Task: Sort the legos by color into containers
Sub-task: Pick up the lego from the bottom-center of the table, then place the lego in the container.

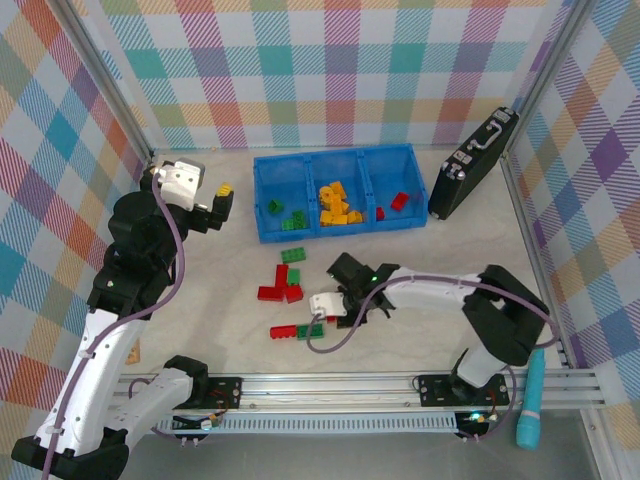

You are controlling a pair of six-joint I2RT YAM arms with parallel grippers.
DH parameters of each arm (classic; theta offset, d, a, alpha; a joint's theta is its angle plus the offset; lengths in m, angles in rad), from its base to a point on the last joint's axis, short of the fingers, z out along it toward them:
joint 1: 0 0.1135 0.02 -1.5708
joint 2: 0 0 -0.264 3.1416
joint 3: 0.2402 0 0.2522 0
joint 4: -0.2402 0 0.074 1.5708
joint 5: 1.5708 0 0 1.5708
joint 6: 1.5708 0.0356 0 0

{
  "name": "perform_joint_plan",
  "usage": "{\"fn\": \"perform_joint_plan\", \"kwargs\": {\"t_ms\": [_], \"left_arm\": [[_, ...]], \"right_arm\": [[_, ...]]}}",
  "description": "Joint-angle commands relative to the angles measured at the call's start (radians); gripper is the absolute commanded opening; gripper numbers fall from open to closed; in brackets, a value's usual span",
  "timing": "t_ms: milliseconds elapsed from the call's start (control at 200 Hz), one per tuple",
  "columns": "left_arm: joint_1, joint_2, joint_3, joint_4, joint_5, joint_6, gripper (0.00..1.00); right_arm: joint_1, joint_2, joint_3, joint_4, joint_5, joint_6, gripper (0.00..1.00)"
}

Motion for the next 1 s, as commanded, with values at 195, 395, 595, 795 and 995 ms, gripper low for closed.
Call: {"fn": "perform_joint_plan", "kwargs": {"t_ms": [195,395,595,795,995], "left_arm": [[0.013,0.012,-0.003,0.034,0.031,-0.016,1.0],[0.014,0.026,0.0,0.034,0.038,-0.021,1.0],[0.014,0.047,-0.001,0.035,0.037,-0.027,1.0],[0.014,0.067,0.013,0.016,0.041,-0.04,1.0],[0.014,0.096,0.04,-0.011,0.043,-0.049,1.0]], "right_arm": [[-0.356,-0.238,0.061,0.018,0.087,0.137,0.24],[-0.545,-0.175,0.162,0.14,0.129,0.338,0.24],[-0.619,0.016,0.369,0.119,0.153,0.479,0.24],[-0.645,0.256,0.605,-0.001,0.162,0.56,0.27],[-0.653,0.443,0.782,-0.11,0.134,0.624,0.32]]}}
